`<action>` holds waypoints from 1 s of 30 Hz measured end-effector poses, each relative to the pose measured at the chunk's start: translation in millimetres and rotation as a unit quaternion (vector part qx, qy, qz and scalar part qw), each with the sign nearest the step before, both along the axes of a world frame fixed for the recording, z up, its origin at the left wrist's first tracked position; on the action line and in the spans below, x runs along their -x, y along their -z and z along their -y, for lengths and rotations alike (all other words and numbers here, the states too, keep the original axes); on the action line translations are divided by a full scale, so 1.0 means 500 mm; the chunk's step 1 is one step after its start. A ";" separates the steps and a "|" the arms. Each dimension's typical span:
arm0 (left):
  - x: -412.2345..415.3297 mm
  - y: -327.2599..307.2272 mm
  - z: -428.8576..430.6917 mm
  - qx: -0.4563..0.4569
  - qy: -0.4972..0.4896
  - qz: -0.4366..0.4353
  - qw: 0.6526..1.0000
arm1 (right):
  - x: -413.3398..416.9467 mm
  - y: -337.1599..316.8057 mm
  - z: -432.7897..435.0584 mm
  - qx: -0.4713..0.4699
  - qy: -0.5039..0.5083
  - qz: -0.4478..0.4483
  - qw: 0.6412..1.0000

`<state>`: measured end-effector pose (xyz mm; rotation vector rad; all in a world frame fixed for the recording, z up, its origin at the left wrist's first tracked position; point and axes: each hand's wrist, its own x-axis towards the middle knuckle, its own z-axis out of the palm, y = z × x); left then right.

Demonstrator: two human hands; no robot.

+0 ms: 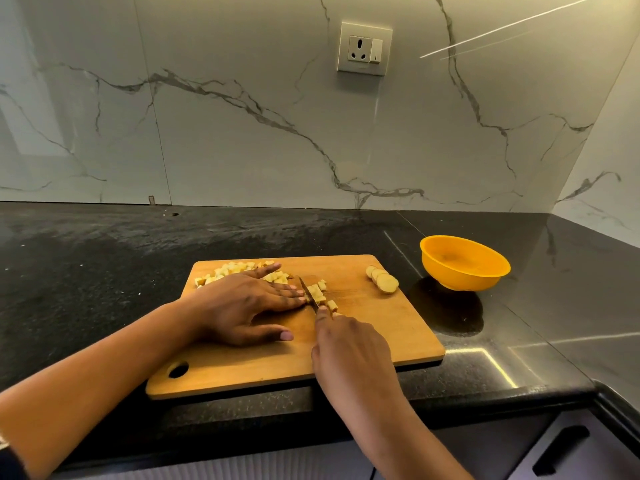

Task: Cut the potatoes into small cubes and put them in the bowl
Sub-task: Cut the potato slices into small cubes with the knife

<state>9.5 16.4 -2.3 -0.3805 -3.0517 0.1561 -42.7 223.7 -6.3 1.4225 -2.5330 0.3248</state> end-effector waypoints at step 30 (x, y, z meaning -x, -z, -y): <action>0.124 -0.021 -0.064 -0.091 -0.118 -0.054 0.987 | 0.216 0.002 0.033 0.264 0.055 0.087 0.959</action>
